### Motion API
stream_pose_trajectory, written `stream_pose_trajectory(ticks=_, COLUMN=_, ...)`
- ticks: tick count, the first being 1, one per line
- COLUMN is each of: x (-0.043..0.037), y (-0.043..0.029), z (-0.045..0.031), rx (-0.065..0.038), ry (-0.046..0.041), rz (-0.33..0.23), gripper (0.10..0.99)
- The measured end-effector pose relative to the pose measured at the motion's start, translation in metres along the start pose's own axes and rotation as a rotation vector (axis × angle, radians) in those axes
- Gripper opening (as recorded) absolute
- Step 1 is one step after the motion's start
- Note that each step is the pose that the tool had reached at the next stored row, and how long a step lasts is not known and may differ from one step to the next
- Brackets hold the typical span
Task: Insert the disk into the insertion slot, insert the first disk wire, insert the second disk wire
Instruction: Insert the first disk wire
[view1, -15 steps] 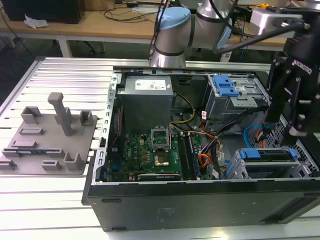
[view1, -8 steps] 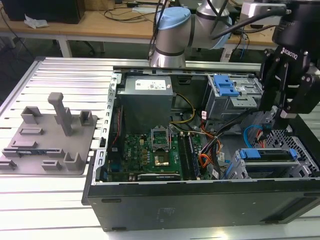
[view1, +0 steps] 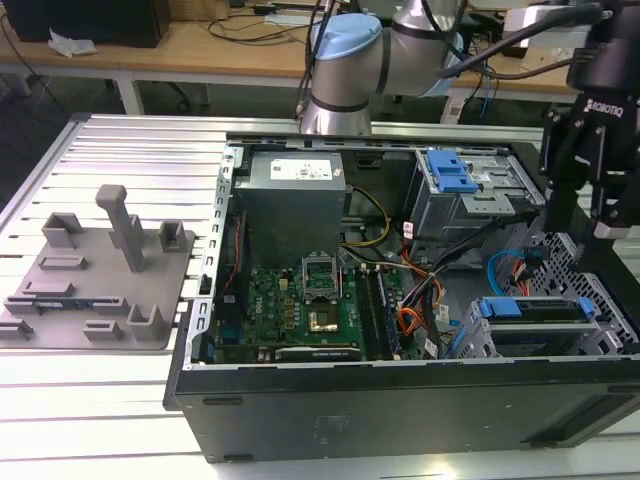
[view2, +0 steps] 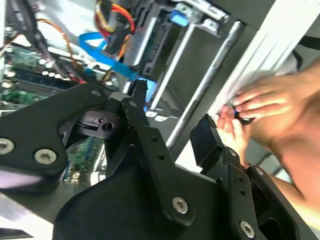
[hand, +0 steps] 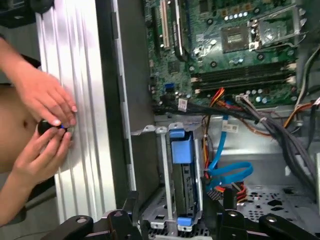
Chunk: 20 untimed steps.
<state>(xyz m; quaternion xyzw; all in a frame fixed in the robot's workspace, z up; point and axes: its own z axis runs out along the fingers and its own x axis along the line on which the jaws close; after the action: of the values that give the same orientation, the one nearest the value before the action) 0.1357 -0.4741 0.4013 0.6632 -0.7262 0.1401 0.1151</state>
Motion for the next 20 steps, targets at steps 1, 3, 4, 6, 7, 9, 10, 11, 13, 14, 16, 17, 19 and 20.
stream_pose_trajectory(ticks=1, x=-0.0018, y=-0.0062, z=0.0006, rx=0.002, ry=0.0258, rz=-0.001, gripper=0.608)
stream_pose_trajectory(ticks=3, x=-0.0042, y=-0.0111, z=0.0008, rx=0.003, ry=0.0495, rz=-0.002, gripper=0.533)
stream_pose_trajectory(ticks=4, x=-0.0058, y=-0.0135, z=0.0010, rx=0.004, ry=0.0616, rz=-0.002, gripper=0.533)
stream_pose_trajectory(ticks=6, x=-0.0098, y=-0.0163, z=0.0012, rx=0.006, ry=0.0845, rz=-0.003, gripper=0.533)
stream_pose_trajectory(ticks=7, x=-0.0117, y=-0.0160, z=0.0011, rx=0.008, ry=0.1040, rz=-0.003, gripper=0.533)
stream_pose_trajectory(ticks=9, x=-0.0123, y=-0.0160, z=0.0009, rx=0.008, ry=0.1087, rz=-0.003, gripper=0.533)
stream_pose_trajectory(ticks=10, x=-0.0144, y=-0.0159, z=0.0007, rx=0.010, ry=0.1081, rz=-0.002, gripper=0.533)
stream_pose_trajectory(ticks=11, x=-0.0176, y=-0.0157, z=0.0000, rx=0.014, ry=0.1077, rz=-0.001, gripper=0.533)
stream_pose_trajectory(ticks=13, x=-0.0311, y=-0.0144, z=-0.0032, rx=0.021, ry=0.1071, rz=0.001, gripper=0.533)
stream_pose_trajectory(ticks=14, x=-0.0375, y=-0.0138, z=-0.0046, rx=0.024, ry=0.1068, rz=0.000, gripper=0.533)
stream_pose_trajectory(ticks=16, x=-0.0508, y=-0.0100, z=-0.0042, rx=0.029, ry=0.1064, rz=-0.002, gripper=0.533)
stream_pose_trajectory(ticks=17, x=-0.0520, y=-0.0064, z=-0.0030, rx=0.032, ry=0.1060, rz=0.000, gripper=0.533)
stream_pose_trajectory(ticks=19, x=-0.0533, y=0.0004, z=-0.0010, rx=0.038, ry=0.1056, rz=0.002, gripper=0.533)
stream_pose_trajectory(ticks=20, x=-0.0545, y=0.0021, z=0.0010, rx=0.042, ry=0.1051, rz=0.003, gripper=0.533)
